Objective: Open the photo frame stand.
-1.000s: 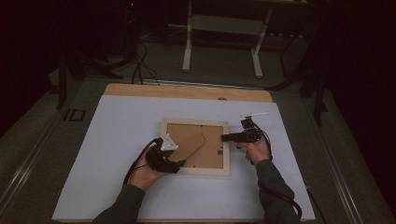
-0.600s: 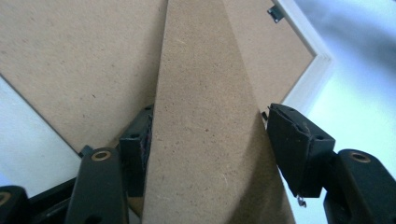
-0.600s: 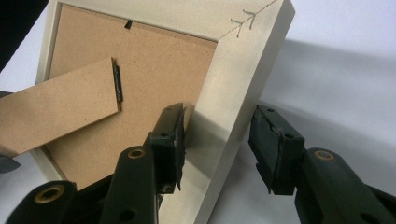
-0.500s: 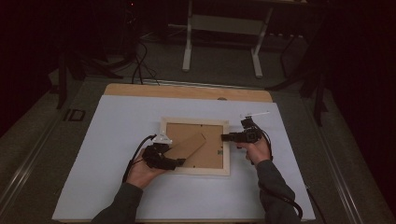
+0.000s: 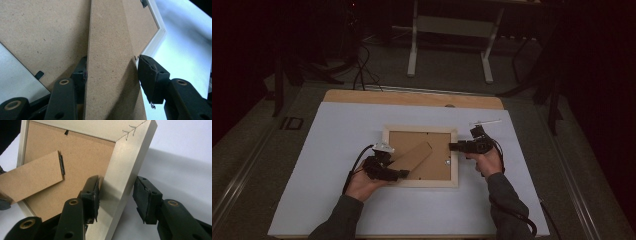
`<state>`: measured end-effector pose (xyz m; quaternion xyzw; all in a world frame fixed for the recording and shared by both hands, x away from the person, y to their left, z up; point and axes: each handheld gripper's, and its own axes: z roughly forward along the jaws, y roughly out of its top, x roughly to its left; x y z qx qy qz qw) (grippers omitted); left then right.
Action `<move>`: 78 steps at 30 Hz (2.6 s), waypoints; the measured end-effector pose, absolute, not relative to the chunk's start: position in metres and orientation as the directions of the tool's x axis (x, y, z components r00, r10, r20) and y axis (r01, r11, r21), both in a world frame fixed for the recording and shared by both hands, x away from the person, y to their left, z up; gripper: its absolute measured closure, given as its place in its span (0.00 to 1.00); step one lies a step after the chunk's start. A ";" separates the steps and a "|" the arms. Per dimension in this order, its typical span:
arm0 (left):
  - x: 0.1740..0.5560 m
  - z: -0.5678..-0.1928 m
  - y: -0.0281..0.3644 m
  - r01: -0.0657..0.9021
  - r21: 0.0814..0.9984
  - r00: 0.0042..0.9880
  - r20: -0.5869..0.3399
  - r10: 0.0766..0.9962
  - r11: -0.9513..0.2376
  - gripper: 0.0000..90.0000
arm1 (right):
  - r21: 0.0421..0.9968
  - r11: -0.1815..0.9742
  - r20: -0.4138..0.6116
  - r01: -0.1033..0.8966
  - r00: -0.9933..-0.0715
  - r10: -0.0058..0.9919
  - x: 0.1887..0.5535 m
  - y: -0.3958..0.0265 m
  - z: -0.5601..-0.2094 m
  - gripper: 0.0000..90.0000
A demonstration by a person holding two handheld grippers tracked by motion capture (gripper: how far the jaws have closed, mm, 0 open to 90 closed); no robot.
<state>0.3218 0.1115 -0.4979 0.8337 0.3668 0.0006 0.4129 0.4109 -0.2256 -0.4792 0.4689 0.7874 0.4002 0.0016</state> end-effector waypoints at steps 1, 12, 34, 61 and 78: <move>0.322 -0.498 0.111 0.608 0.690 0.733 -0.298 0.611 -0.393 0.54 | 0.633 0.239 0.371 0.736 -0.560 0.741 0.410 -0.226 -0.478 0.62; 0.318 -0.492 0.105 0.565 0.712 0.748 -0.227 0.624 -0.418 0.55 | 0.682 0.231 0.328 0.694 -0.572 0.752 0.403 -0.227 -0.470 0.64; 0.315 -0.485 0.098 0.511 0.728 0.746 -0.110 0.657 -0.458 0.57 | 0.756 0.213 0.258 0.620 -0.580 0.772 0.394 -0.224 -0.451 0.66; 0.310 -0.486 0.092 0.431 0.736 0.796 -0.038 0.604 -0.522 0.67 | 0.752 0.289 0.235 0.593 -0.650 0.723 0.395 -0.223 -0.442 0.57; 0.309 -0.486 0.091 0.414 0.731 0.795 0.000 0.607 -0.542 0.68 | 0.741 0.328 0.276 0.586 -0.711 0.646 0.396 -0.220 -0.454 0.54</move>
